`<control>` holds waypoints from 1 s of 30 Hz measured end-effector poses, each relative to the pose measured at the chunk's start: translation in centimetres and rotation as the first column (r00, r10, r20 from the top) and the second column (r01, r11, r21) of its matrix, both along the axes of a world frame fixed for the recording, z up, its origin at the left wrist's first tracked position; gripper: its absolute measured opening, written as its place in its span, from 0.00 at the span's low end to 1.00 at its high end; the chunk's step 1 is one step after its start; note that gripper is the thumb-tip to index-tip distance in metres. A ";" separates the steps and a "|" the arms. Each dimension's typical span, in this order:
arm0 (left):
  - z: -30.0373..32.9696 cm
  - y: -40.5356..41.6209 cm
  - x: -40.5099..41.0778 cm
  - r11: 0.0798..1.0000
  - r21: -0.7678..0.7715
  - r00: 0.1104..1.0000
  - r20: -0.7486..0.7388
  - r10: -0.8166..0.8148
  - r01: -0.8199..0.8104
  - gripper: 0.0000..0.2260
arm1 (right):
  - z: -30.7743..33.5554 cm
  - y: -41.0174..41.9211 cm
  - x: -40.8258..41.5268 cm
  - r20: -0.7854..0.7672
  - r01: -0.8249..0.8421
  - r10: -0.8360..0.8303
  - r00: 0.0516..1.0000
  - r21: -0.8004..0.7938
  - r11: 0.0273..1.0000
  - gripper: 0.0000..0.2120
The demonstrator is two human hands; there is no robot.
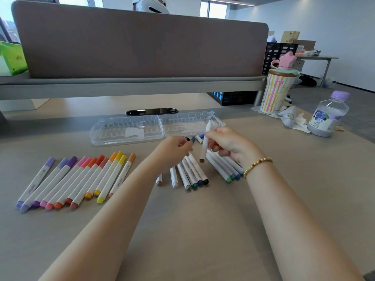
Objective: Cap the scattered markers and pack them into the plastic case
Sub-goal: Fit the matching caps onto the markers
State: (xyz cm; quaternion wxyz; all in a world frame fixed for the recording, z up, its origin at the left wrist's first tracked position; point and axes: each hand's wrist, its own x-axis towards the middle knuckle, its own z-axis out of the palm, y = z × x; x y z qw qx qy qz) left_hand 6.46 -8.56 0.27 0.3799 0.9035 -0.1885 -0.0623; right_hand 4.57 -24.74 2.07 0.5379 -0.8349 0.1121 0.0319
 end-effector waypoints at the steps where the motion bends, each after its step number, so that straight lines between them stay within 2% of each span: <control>1: 0.1 -0.3 -0.2 0.999 -0.035 0.999 -0.026 -0.020 0.019 0.14 | -0.1 0.2 0.2 0.016 0.005 -0.006 1.000 0.085 0.996 0.08; 3: 0.1 -0.8 -0.5 0.995 -0.078 0.996 -0.064 -0.063 0.058 0.17 | -0.3 0.7 0.5 0.023 -0.009 0.004 1.000 0.205 0.979 0.07; 5: 0.0 -0.9 -0.3 0.993 -0.095 0.993 -0.090 -0.082 0.074 0.15 | -0.4 0.9 0.9 0.033 -0.028 0.019 0.999 0.286 0.958 0.07; 7: -0.2 -0.7 0.2 0.993 -0.107 0.990 -0.124 -0.061 0.048 0.14 | -0.6 0.7 1.2 0.054 0.008 -0.024 0.998 0.278 0.961 0.09; 8: -0.2 -0.5 0.6 0.994 -0.106 0.989 -0.141 -0.041 0.026 0.14 | -0.9 0.4 1.6 0.074 0.056 -0.072 0.995 0.197 0.979 0.09; 10: -0.2 -0.3 1.4 0.996 -0.086 0.987 -0.163 0.002 -0.016 0.14 | -1.9 -0.6 2.6 0.169 0.202 -0.178 0.969 -0.135 0.970 0.07; 12: 0.0 -0.2 2.3 0.996 -0.078 0.985 -0.169 0.034 -0.047 0.11 | -3.2 -1.8 3.9 0.273 0.313 -0.204 0.940 -0.454 0.834 0.09; 15: 0.5 -0.2 3.5 0.996 -0.055 0.988 -0.146 0.057 -0.065 0.11 | -4.0 -2.7 5.4 0.252 0.266 -0.118 0.960 -0.704 0.659 0.16; 17: 0.6 -0.3 4.0 0.996 -0.048 0.987 -0.149 0.063 -0.071 0.12 | -3.9 -2.9 6.3 0.223 0.220 -0.075 0.972 -0.746 0.628 0.16; 21: 0.0 -0.2 4.3 0.998 -0.026 0.986 -0.154 0.057 -0.062 0.11 | -4.3 -2.8 7.3 0.205 0.185 -0.044 0.978 -0.743 0.644 0.11; 24: -0.6 -0.1 4.5 0.998 -0.029 0.987 -0.147 0.058 -0.063 0.12 | -4.3 -2.9 7.3 0.205 0.172 -0.014 0.979 -0.776 0.607 0.10; 28: -0.6 0.1 4.6 0.997 -0.039 0.987 -0.146 0.065 -0.071 0.11 | -3.7 -3.0 8.0 0.082 0.056 0.018 0.996 -0.803 0.594 0.08; 30: -0.5 0.1 4.5 0.997 -0.040 0.989 -0.140 0.056 -0.062 0.11 | -3.4 -2.8 8.6 0.009 -0.010 0.033 0.999 -0.834 0.552 0.07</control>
